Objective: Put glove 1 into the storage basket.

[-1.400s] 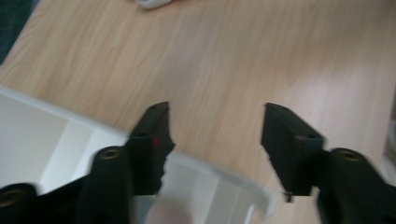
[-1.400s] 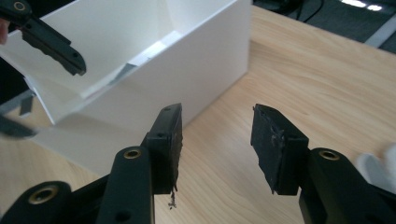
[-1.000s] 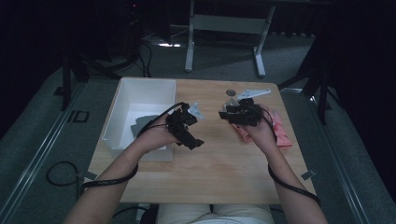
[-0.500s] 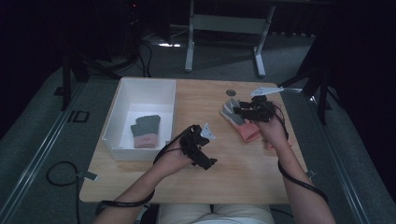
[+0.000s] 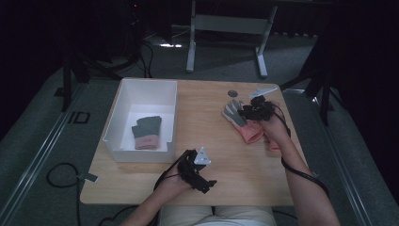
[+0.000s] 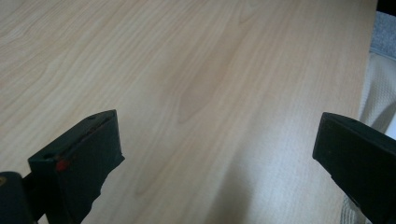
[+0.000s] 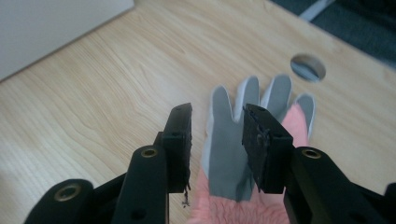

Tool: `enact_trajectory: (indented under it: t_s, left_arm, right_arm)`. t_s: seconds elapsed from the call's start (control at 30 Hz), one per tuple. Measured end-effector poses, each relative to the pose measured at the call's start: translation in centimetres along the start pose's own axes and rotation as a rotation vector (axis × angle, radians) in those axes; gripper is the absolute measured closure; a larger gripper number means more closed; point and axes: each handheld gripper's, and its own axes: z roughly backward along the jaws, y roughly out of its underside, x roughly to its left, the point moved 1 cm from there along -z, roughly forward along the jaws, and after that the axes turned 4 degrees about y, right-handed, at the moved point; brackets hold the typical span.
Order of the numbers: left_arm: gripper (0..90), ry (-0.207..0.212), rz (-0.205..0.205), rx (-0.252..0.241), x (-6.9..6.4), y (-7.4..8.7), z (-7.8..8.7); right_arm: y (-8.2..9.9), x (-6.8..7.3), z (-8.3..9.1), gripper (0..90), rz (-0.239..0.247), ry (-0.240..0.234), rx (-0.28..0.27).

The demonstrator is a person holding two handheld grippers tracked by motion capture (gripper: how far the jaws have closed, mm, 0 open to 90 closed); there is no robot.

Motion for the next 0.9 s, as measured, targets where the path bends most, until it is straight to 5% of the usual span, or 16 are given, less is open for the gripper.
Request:
enact_trajectory:
  t_s: [0.1, 0.4, 0.57, 0.73, 0.83, 0.9]
  left_arm:
    - [0.0, 0.002, 0.032, -0.044, -0.7, 1.1, -0.1]
    - [0.0, -0.089, -0.011, -0.054, -0.8, 2.9, -0.6]
    - [0.0, -0.132, -0.020, -0.119, -0.5, 3.3, -0.2]
    - [0.0, -0.136, -0.021, -0.133, -0.3, 3.5, -0.1]
    - [0.0, -0.132, -0.026, -0.119, -0.3, 3.7, -0.3]
    - [0.0, -0.126, -0.028, -0.120, -0.4, 3.7, -0.3]
  right_arm:
    - [0.4, -0.4, -0.6, 62.7, -0.011, -0.001, 0.020]
    - [2.1, -1.1, -4.2, 65.0, -0.008, 0.023, 0.093]
    - [3.0, -1.2, -6.0, 65.6, 0.015, 0.051, 0.126]
    - [3.6, -1.3, -6.9, 65.5, 0.041, 0.069, 0.149]
    - [3.9, -0.7, -7.7, 67.7, 0.105, 0.105, 0.170]
    - [4.0, -0.7, -8.0, 71.3, 0.081, 0.097, 0.177]
